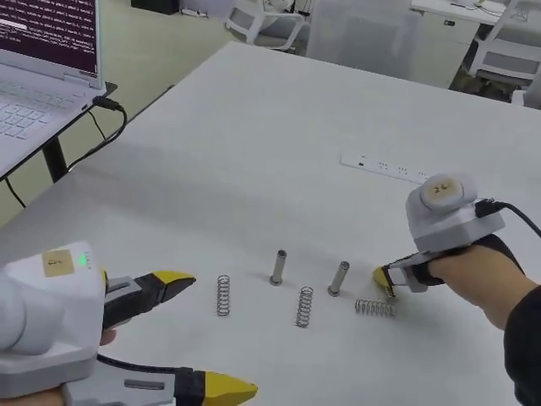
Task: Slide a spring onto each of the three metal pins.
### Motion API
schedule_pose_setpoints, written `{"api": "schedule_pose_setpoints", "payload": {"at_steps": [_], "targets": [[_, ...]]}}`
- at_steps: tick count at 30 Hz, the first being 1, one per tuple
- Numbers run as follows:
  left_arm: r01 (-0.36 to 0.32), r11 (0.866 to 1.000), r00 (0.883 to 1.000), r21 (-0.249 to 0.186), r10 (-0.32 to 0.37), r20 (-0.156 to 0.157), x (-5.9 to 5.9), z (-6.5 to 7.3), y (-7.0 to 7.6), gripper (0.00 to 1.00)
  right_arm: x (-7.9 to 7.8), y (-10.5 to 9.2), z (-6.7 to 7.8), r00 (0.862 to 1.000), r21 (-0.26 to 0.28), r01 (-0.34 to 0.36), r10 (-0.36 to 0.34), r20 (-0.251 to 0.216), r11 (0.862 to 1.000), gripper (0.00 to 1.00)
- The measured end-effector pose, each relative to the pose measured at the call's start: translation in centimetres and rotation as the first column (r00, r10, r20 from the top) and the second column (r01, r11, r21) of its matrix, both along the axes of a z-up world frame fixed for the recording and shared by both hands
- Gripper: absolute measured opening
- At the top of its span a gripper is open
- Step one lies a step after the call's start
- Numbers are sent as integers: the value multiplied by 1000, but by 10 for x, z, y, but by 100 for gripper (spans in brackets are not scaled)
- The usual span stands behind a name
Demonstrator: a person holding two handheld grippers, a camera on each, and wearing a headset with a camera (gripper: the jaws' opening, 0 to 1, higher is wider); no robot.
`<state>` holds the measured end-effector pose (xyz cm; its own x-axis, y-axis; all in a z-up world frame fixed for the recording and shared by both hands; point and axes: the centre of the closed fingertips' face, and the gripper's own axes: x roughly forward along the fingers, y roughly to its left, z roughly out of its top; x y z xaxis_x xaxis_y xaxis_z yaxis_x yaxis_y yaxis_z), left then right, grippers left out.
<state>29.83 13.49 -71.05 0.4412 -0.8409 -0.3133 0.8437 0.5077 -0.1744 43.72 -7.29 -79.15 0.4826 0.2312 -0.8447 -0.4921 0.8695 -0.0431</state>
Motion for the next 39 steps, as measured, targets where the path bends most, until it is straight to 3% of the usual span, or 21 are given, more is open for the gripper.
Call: {"api": "schedule_pose_setpoints", "payload": {"at_steps": [7, 23, 39], "targets": [[7, 1000, 1000, -3, -7, 2, 0, 1, -2, 81, -1, 0, 0, 1000, -5, 1, -1, -22, 1000, 11], [14, 1000, 1000, -9, -14, 9, -2, 5, -3, 80, -4, 4, 1, 1000, 10, -13, 13, 2, 1000, 6], [-1, 1000, 1000, -26, 2, 12, 0, 8, 0, 78, -2, 4, -3, 997, -61, -63, 60, -46, 996, 6]]}}
